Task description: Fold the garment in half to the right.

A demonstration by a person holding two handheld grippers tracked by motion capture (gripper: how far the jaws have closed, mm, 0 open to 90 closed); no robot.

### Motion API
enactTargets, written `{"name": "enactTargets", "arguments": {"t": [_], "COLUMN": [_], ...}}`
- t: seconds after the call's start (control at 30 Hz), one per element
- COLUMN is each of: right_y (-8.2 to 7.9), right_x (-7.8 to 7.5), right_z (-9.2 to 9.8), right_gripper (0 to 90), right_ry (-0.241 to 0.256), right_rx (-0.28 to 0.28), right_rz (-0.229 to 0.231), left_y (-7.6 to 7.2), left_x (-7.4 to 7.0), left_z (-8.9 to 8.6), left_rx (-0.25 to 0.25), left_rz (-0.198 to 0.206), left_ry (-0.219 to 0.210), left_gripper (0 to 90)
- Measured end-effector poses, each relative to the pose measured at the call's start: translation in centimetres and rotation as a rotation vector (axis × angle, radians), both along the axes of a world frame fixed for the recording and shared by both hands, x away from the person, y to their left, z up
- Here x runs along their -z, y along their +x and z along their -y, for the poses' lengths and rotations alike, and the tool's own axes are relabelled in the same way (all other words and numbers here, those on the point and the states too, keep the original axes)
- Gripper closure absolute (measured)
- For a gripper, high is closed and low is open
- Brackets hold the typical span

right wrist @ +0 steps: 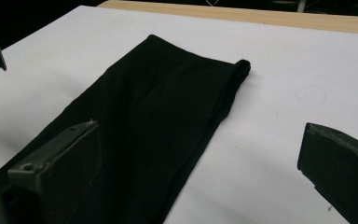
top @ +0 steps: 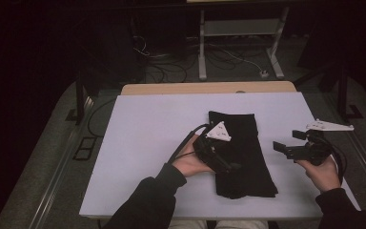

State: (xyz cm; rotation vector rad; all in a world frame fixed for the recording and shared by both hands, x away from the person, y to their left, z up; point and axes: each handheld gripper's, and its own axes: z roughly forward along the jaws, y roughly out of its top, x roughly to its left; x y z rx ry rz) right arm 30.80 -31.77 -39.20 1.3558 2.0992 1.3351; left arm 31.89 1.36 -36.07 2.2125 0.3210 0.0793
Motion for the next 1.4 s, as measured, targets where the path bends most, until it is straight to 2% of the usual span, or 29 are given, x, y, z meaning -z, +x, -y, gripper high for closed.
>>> {"name": "enactTargets", "arguments": {"t": [0.53, 0.8, 0.9, 1.2, 1.4], "right_y": [-1.7, -2.5, -2.8, -3.4, -3.6], "right_x": [0.6, 1.0, 1.1, 1.6, 1.7], "right_z": [0.8, 1.2, 1.2, 1.1, 0.8], "right_gripper": [0.0, 0.0, 0.0, 0.0, 0.0], "right_ry": [0.0, -0.007, -0.024, -0.009, -0.028], "right_rx": [0.004, 0.004, 0.002, -0.015, -0.034], "right_rz": [0.011, 0.007, 0.011, 0.001, 0.004], "left_y": [0.3, 0.6, 0.6, 0.6, 0.4], "left_x": [0.8, 1.1, 1.0, 1.2, 1.6], "left_z": [-3.6, -6.0, -6.9, -10.1, -12.0], "left_rx": [-0.064, -0.117, -0.131, -0.194, -0.221], "left_rz": [-0.015, -0.03, -0.025, -0.025, -0.018], "left_ry": [-0.002, -0.028, -0.034, -0.067, -0.075], "left_gripper": [0.0, 0.0, 0.0, 0.0, 0.0]}}
